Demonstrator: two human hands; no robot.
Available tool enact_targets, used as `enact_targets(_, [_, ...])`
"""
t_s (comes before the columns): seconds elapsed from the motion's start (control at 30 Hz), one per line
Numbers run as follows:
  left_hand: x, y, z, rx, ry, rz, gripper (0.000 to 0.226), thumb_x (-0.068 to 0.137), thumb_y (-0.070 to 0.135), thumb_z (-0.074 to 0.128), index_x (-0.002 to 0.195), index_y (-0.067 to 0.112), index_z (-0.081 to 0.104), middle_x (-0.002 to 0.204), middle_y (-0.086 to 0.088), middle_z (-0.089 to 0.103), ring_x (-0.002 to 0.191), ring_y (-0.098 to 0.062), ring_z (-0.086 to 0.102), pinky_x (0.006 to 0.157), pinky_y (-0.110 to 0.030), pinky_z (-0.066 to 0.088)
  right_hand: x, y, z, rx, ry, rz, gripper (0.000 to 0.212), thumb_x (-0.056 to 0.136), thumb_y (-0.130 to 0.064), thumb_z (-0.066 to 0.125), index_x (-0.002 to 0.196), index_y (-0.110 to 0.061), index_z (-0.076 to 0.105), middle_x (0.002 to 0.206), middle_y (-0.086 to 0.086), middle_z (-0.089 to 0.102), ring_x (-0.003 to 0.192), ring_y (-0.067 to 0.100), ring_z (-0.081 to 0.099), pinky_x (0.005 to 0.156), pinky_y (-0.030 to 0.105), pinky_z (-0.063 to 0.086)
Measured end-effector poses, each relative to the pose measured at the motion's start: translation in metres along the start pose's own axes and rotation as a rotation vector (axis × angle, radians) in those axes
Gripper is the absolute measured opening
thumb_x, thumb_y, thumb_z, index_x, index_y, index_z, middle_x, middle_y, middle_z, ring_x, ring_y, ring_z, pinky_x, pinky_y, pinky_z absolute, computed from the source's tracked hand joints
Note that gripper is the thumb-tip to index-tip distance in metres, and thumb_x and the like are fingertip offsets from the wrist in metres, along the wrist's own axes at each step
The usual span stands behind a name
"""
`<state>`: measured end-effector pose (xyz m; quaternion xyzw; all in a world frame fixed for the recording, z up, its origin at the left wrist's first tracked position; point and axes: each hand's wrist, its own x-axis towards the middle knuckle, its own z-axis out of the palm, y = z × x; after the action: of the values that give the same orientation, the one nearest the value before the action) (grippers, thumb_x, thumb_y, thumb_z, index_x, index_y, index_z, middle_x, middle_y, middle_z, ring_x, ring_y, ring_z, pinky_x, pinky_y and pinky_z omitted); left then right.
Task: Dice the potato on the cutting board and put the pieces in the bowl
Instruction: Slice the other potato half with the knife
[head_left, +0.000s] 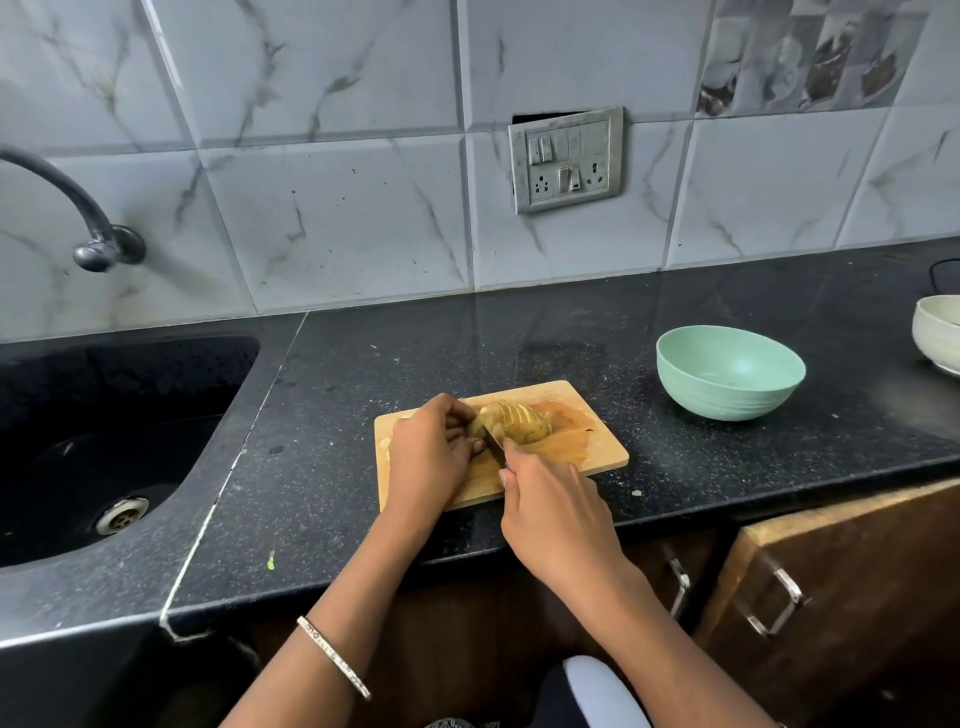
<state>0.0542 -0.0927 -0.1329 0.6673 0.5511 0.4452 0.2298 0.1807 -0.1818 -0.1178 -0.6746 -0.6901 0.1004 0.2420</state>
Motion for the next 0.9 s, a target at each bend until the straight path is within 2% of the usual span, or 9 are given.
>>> enact_targets(0.07, [0.003, 0.001, -0.003, 0.017, -0.022, -0.02, 0.029, 0.076, -0.004, 0.076, 0.091, 0.017, 0.065, 0.084, 0.011, 0.065, 0.082, -0.004, 0.068, 0.073, -0.008, 0.052, 0.001, -0.002, 0.0, -0.005, -0.005, 0.006, 0.044, 0.108, -0.03, 0.039, 0.151, -0.024, 0.04, 0.119, 0.005, 0.067, 0.112, 0.03, 0.061, 0.073, 0.036, 0.044])
enact_targets(0.17, [0.008, 0.004, -0.006, 0.042, -0.038, -0.03, 0.026, 0.078, -0.002, 0.075, 0.092, 0.018, 0.065, 0.087, 0.003, 0.071, 0.082, -0.01, 0.071, 0.075, -0.031, 0.06, 0.0, -0.004, -0.001, -0.009, -0.011, 0.022, 0.033, 0.107, -0.029, 0.04, 0.138, -0.023, 0.05, 0.116, 0.004, 0.066, 0.11, 0.029, 0.061, 0.072, 0.036, 0.043])
enact_targets(0.23, [0.01, 0.005, -0.008, 0.064, -0.052, -0.039, 0.024, 0.08, 0.003, 0.075, 0.092, 0.021, 0.065, 0.089, 0.0, 0.073, 0.073, -0.011, 0.071, 0.072, -0.04, 0.061, -0.002, -0.004, -0.001, -0.012, -0.02, 0.033, 0.027, 0.107, -0.029, 0.041, 0.13, -0.022, 0.053, 0.114, 0.003, 0.066, 0.109, 0.029, 0.061, 0.074, 0.036, 0.045])
enact_targets(0.3, [0.011, 0.006, -0.01, 0.091, -0.073, -0.039, 0.02, 0.082, 0.011, 0.077, 0.094, 0.023, 0.066, 0.089, 0.002, 0.074, 0.06, -0.008, 0.065, 0.068, -0.038, 0.061, -0.003, -0.005, -0.003, -0.012, -0.031, 0.043, 0.021, 0.107, -0.03, 0.041, 0.121, -0.02, 0.053, 0.109, 0.004, 0.065, 0.106, 0.029, 0.062, 0.071, 0.035, 0.043])
enact_targets(0.37, [0.012, 0.01, -0.013, 0.11, -0.093, -0.034, 0.018, 0.083, 0.024, 0.078, 0.097, 0.024, 0.068, 0.09, 0.004, 0.075, 0.056, -0.003, 0.061, 0.064, -0.03, 0.057, -0.002, -0.005, -0.007, -0.009, -0.034, 0.053, 0.02, 0.107, -0.031, 0.041, 0.119, -0.018, 0.049, 0.108, 0.005, 0.064, 0.103, 0.028, 0.061, 0.07, 0.035, 0.04])
enact_targets(0.47, [0.011, 0.018, -0.014, 0.171, -0.077, -0.045, 0.03, 0.078, 0.043, 0.079, 0.101, 0.027, 0.069, 0.089, 0.008, 0.074, 0.073, -0.006, 0.066, 0.065, -0.023, 0.05, -0.001, -0.008, -0.01, -0.002, -0.032, 0.069, 0.023, 0.107, -0.03, 0.044, 0.126, -0.017, 0.04, 0.109, 0.006, 0.064, 0.101, 0.028, 0.063, 0.068, 0.034, 0.039])
enact_targets(0.53, [0.012, 0.022, -0.013, 0.236, -0.058, -0.052, 0.041, 0.073, 0.05, 0.08, 0.106, 0.028, 0.07, 0.089, 0.008, 0.073, 0.089, -0.011, 0.066, 0.068, -0.025, 0.045, -0.001, -0.01, -0.011, 0.001, -0.031, 0.089, 0.029, 0.105, -0.026, 0.048, 0.13, -0.017, 0.036, 0.111, 0.008, 0.065, 0.103, 0.029, 0.064, 0.068, 0.034, 0.039])
enact_targets(0.7, [0.024, 0.028, -0.007, 0.379, -0.07, -0.071, 0.06, 0.071, 0.055, 0.08, 0.118, 0.021, 0.07, 0.098, 0.001, 0.075, 0.107, -0.021, 0.063, 0.085, -0.035, 0.049, -0.002, -0.011, -0.011, -0.009, -0.023, 0.105, 0.031, 0.104, -0.026, 0.05, 0.129, -0.016, 0.034, 0.11, 0.008, 0.066, 0.102, 0.03, 0.065, 0.066, 0.034, 0.038])
enact_targets(0.9, [0.03, 0.033, -0.005, 0.399, -0.126, -0.084, 0.057, 0.071, 0.056, 0.081, 0.111, 0.017, 0.073, 0.096, 0.0, 0.075, 0.1, -0.02, 0.065, 0.079, -0.032, 0.048, -0.003, -0.01, -0.009, -0.004, -0.001, 0.125, 0.04, 0.104, -0.025, 0.051, 0.135, -0.015, 0.029, 0.115, 0.01, 0.064, 0.108, 0.034, 0.062, 0.069, 0.036, 0.039])
